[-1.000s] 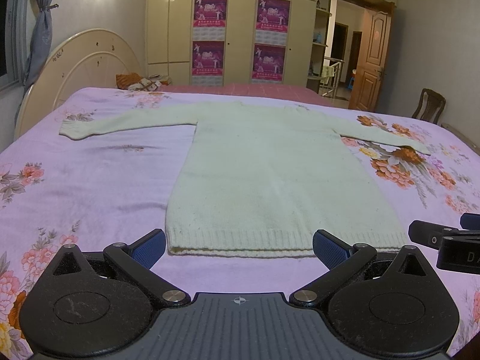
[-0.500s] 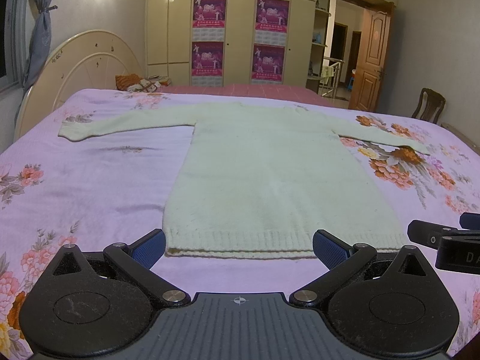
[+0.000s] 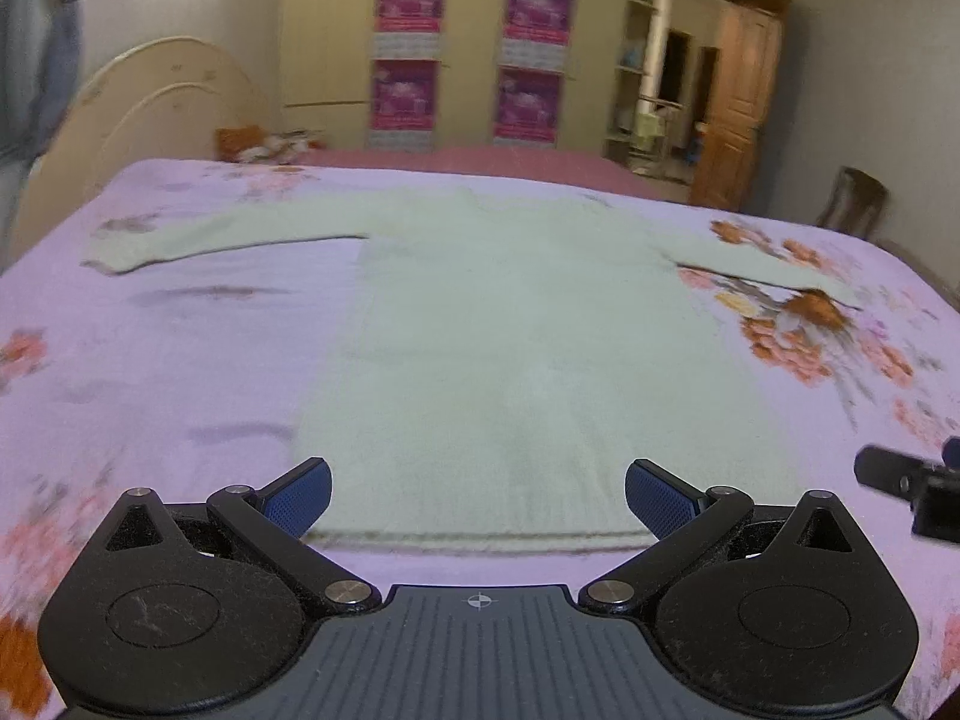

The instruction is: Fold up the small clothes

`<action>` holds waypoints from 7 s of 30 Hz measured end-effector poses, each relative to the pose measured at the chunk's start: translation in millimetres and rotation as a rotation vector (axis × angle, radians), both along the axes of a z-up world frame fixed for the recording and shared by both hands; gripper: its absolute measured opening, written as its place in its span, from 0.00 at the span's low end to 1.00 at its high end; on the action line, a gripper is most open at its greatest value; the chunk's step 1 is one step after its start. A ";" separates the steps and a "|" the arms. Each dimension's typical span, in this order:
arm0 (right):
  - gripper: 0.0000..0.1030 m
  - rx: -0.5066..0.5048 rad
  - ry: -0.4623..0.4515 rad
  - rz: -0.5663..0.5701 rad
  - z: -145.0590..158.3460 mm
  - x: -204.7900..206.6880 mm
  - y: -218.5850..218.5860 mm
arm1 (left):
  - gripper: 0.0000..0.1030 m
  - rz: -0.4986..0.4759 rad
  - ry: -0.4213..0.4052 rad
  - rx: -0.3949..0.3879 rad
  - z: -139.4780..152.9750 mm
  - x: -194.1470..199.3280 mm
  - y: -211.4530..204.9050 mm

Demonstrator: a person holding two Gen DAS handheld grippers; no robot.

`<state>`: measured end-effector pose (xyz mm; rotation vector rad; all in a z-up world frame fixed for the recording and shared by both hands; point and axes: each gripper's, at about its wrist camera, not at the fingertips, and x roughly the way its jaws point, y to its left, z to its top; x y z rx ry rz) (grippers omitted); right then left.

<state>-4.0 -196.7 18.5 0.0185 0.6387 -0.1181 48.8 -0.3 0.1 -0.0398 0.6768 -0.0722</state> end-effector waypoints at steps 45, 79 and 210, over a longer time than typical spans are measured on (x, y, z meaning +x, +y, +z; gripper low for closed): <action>0.43 0.756 -0.266 -0.665 -109.9 291.1 -380.7 | 1.00 0.121 0.031 0.024 -81.8 395.6 19.3; 0.07 0.794 -0.255 -0.707 -115.3 303.2 -408.4 | 1.00 0.092 0.116 0.044 -98.6 414.0 43.3; 0.16 0.433 -0.113 0.052 -78.4 441.7 -161.2 | 0.52 0.034 -0.102 -0.005 -112.9 488.1 52.2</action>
